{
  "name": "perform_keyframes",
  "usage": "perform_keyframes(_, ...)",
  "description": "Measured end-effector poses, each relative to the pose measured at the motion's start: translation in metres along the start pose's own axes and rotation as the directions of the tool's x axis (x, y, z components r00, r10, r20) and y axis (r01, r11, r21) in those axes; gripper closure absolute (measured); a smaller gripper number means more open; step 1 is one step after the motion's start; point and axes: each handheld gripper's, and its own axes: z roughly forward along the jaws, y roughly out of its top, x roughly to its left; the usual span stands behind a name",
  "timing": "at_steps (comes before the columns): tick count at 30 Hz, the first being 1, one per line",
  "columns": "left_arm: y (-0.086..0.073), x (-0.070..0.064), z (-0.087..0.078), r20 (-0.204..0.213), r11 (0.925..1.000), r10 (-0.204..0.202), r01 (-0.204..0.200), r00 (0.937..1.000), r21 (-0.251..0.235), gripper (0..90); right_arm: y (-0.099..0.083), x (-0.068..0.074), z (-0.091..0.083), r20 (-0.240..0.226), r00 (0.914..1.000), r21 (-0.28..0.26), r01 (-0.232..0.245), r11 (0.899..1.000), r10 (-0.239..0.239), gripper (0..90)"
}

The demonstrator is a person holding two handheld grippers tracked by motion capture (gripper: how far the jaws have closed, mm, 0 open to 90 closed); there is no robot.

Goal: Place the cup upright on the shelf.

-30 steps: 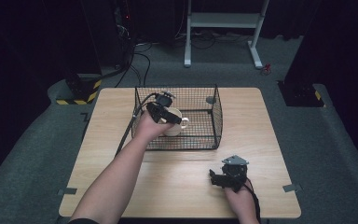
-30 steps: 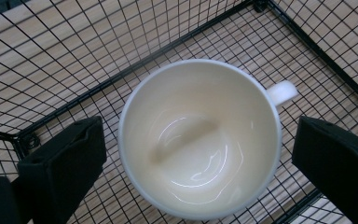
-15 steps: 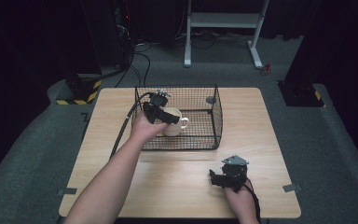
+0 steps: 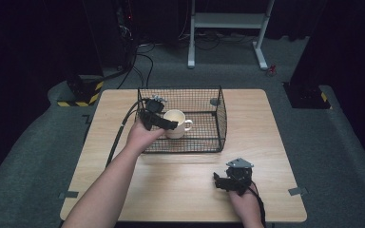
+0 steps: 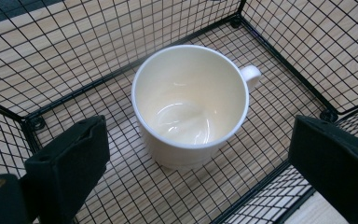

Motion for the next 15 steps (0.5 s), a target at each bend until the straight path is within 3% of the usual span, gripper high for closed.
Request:
perform_keyframes(10,-0.013,-0.001,-0.006,0.001,0.9997,0.012,-0.012,0.9999,-0.021,5.7,0.0,0.0,0.0,0.0,1.0,0.0,0.0,1.0,0.0,8.7)
perform_keyframes(15,-0.023,-0.003,-0.011,0.024,0.9994,0.012,-0.011,0.9996,-0.033,5.7,0.0,0.0,0.0,0.0,1.0,0.0,0.0,1.0,0.0,8.7)
